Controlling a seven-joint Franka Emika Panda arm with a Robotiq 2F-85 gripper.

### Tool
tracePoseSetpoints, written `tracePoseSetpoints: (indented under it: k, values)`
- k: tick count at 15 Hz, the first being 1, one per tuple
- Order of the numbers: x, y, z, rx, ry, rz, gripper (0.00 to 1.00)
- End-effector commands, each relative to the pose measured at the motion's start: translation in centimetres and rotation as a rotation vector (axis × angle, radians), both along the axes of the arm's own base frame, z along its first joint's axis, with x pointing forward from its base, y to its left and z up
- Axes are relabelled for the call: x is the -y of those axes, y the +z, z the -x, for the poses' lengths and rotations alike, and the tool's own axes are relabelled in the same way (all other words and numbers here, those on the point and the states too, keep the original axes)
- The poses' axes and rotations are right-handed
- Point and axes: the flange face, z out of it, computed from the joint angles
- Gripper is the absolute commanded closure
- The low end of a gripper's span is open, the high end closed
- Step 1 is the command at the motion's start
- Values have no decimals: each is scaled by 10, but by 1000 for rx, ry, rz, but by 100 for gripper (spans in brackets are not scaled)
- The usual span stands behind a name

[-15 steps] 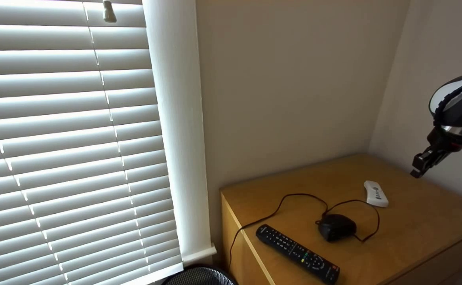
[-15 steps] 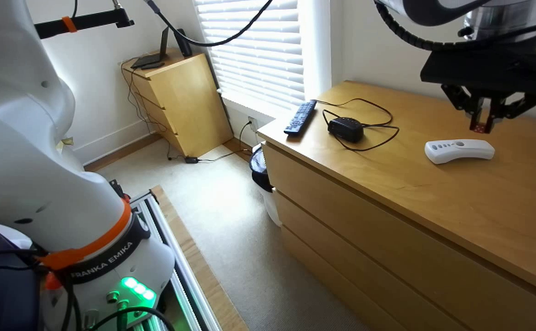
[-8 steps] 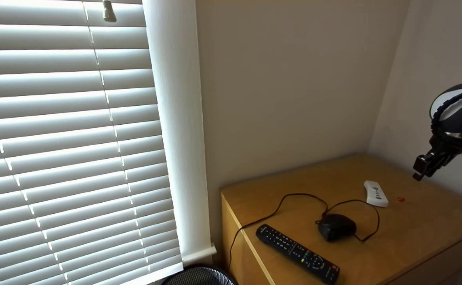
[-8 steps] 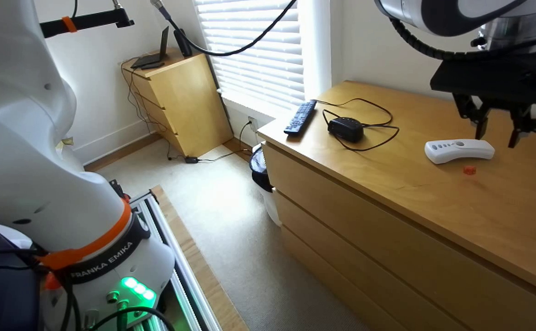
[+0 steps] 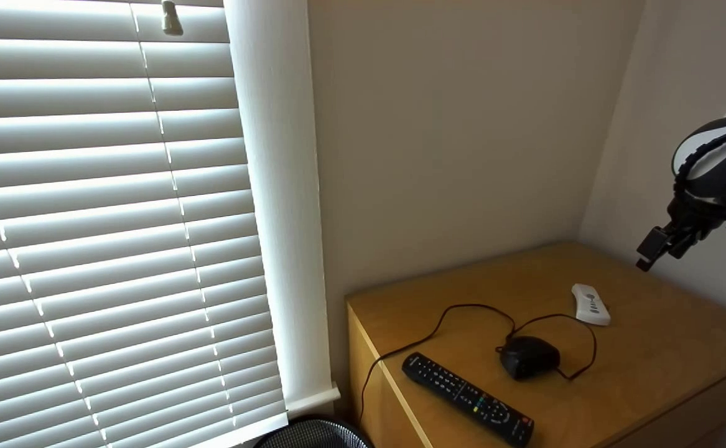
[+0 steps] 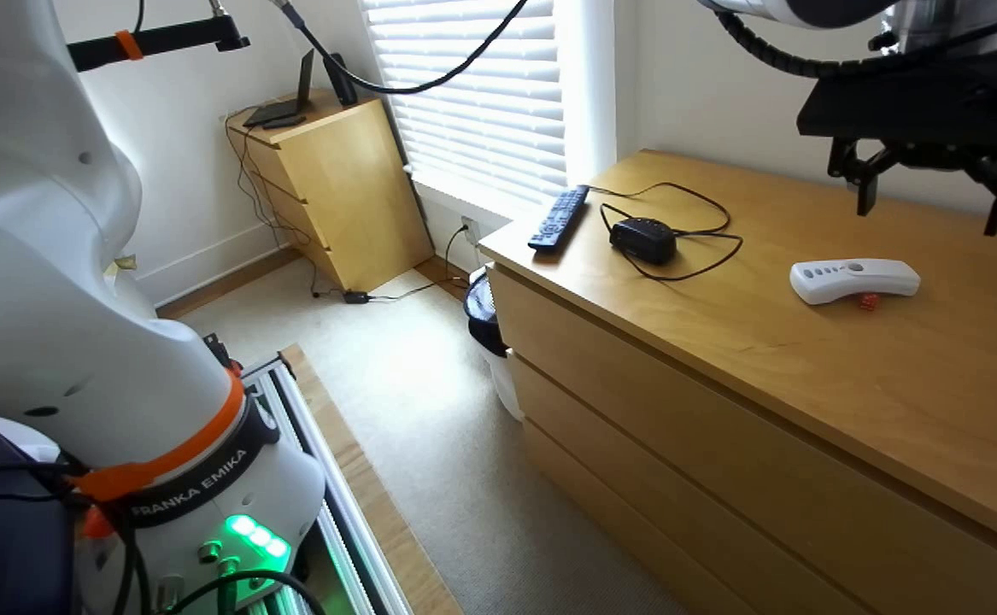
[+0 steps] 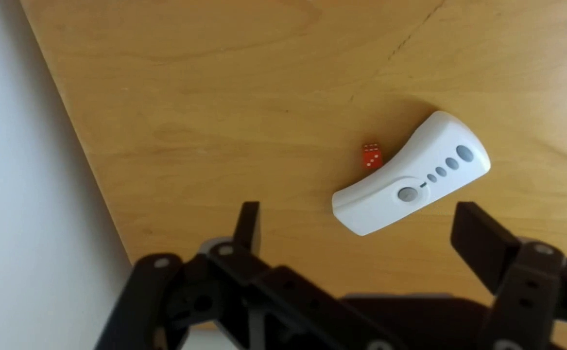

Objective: Move the orange object to the right

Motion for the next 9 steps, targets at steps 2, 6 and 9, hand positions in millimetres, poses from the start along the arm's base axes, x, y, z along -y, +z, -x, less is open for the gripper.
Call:
tracePoseSetpoints:
  k: [2,6,9]
  values:
    - [-17,17,18,-88,-14,-39,0]
    - [-31,46,30,-144,-49,-89,0]
    - [-40,75,39,-159,-102,-107,0]
